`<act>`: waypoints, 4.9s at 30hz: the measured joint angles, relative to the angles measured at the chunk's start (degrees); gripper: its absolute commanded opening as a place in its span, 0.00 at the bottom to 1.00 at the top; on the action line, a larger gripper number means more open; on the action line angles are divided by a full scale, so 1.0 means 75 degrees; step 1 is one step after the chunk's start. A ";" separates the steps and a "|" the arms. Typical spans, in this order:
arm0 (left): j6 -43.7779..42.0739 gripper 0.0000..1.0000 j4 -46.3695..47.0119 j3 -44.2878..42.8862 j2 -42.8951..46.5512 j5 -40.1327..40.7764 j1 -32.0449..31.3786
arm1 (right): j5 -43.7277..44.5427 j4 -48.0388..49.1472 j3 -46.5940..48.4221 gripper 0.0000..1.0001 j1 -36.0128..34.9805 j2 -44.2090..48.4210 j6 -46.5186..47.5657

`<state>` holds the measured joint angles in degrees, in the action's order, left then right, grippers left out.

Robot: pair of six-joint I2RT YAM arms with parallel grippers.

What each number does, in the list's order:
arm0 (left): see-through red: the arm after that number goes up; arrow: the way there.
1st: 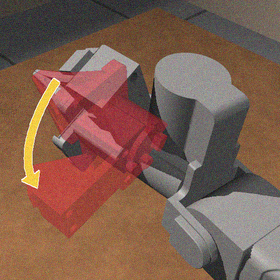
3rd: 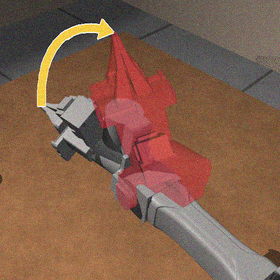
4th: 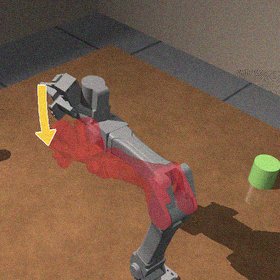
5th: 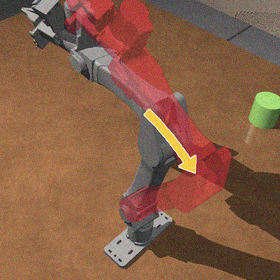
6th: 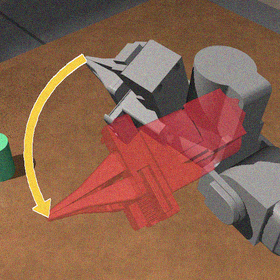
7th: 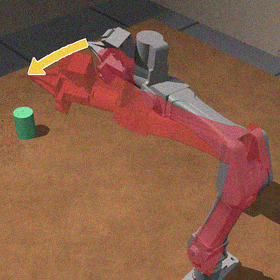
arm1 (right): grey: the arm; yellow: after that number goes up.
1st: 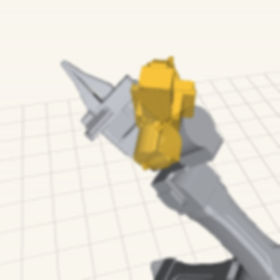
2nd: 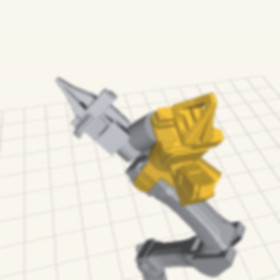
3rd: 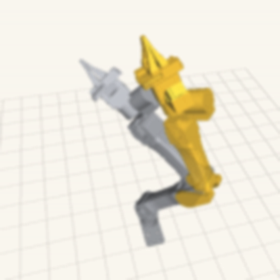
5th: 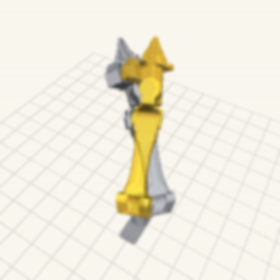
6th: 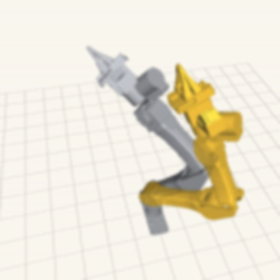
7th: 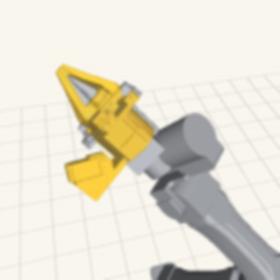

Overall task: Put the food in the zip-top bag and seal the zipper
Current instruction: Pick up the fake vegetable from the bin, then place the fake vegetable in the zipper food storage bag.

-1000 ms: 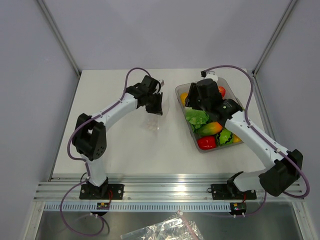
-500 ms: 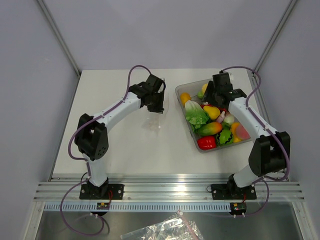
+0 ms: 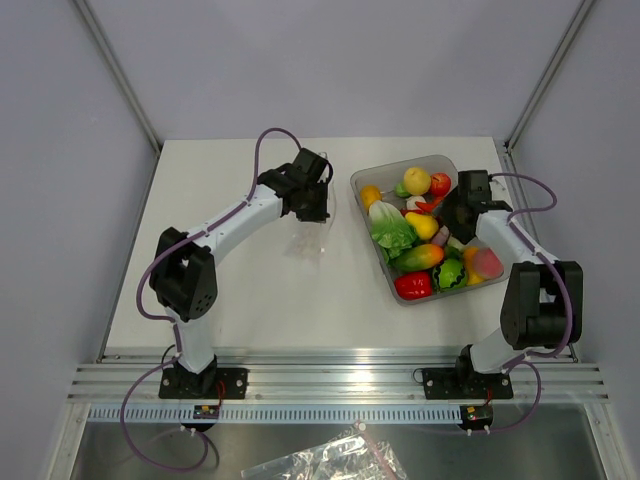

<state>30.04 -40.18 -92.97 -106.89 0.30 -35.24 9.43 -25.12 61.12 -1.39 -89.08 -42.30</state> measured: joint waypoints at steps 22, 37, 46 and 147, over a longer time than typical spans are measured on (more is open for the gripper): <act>-0.0233 0.00 0.0102 0.0003 0.0000 -0.0006 0.0000 | 0.0224 0.1859 0.0216 0.17 0.0446 -0.0889 -0.0854; -0.0466 0.00 -0.0119 -0.0009 0.0000 -0.0026 0.0000 | -0.0612 0.2171 -0.0067 0.00 0.0487 0.0702 0.0201; -0.0653 0.00 -0.0265 -0.0020 0.0000 -0.0227 0.0093 | -0.1597 0.2256 0.0122 0.00 -0.1396 0.1457 0.1046; 0.0533 0.00 0.0831 -0.0927 -0.0562 -0.4130 0.0562 | -0.0775 0.1247 0.0131 0.54 -0.4089 0.1387 0.1361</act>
<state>34.04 -33.95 -99.92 -111.11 -30.68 -31.03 3.62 -15.77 62.11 -32.05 -78.67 -32.10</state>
